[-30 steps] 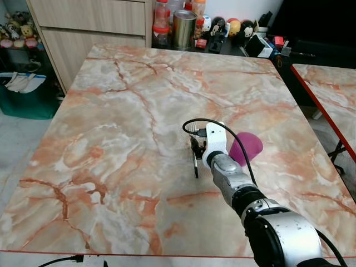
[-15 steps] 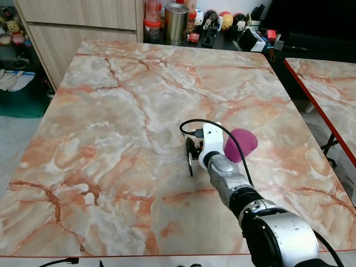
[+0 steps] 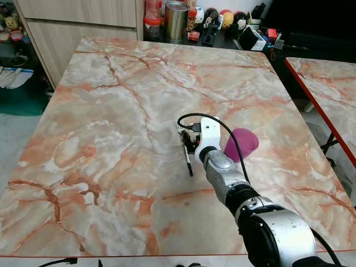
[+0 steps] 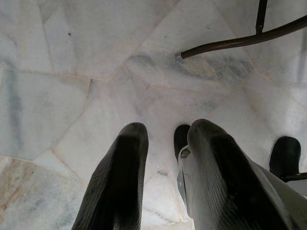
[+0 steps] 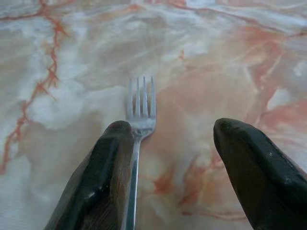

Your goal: Setting the table

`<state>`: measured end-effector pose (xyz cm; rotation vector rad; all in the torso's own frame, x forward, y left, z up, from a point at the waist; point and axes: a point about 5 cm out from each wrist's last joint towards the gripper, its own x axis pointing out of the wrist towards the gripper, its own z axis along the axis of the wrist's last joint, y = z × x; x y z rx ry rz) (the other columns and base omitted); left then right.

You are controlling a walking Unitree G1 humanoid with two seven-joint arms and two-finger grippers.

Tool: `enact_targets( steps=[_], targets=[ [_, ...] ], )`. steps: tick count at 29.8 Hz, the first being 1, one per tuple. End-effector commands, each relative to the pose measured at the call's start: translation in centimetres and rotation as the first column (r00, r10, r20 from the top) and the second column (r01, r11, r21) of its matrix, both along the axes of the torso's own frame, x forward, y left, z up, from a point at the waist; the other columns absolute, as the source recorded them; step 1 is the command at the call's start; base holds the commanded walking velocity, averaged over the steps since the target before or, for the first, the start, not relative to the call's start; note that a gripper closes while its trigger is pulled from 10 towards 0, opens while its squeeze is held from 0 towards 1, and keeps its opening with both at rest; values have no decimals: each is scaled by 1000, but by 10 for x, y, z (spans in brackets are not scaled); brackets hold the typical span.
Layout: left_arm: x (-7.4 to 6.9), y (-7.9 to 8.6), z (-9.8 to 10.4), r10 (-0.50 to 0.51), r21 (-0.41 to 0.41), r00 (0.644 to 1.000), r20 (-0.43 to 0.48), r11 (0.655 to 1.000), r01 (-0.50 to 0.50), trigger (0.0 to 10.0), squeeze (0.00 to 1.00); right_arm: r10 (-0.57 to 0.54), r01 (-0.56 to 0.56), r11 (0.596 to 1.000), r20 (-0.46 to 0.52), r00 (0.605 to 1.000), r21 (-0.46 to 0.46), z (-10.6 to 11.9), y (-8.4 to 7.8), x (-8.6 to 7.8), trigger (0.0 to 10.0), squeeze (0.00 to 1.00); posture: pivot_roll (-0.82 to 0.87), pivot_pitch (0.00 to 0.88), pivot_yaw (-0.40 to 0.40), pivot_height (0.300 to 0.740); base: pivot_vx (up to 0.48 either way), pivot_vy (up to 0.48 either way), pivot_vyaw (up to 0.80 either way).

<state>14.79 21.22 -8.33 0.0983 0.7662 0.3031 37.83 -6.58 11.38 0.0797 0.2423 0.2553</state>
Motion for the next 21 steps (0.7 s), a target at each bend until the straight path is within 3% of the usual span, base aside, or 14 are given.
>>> enact_targets(
  steps=[1, 11, 21],
  targets=[
    [-61, -40, -29, -35, -128, 971, -237, 992, 5, 10000, 0, 22, -23, 1000, 31, 999, 16, 7, 7, 1, 10000, 0, 105, 166, -249, 740, 0, 0, 0],
    [-64, -35, -29, -15, -118, 970, -243, 993, -14, 10000, 0, 102, -102, 995, 6, 995, 18, 0, 26, -6, 10000, 0, 114, 181, -260, 740, 0, 0, 0],
    [-70, -36, -31, -20, -129, 964, -265, 992, -15, 10000, 0, 65, -67, 998, -68, 996, -22, -15, 25, -13, 10000, 0, 118, 187, -259, 740, 0, 0, 0]
  ],
)
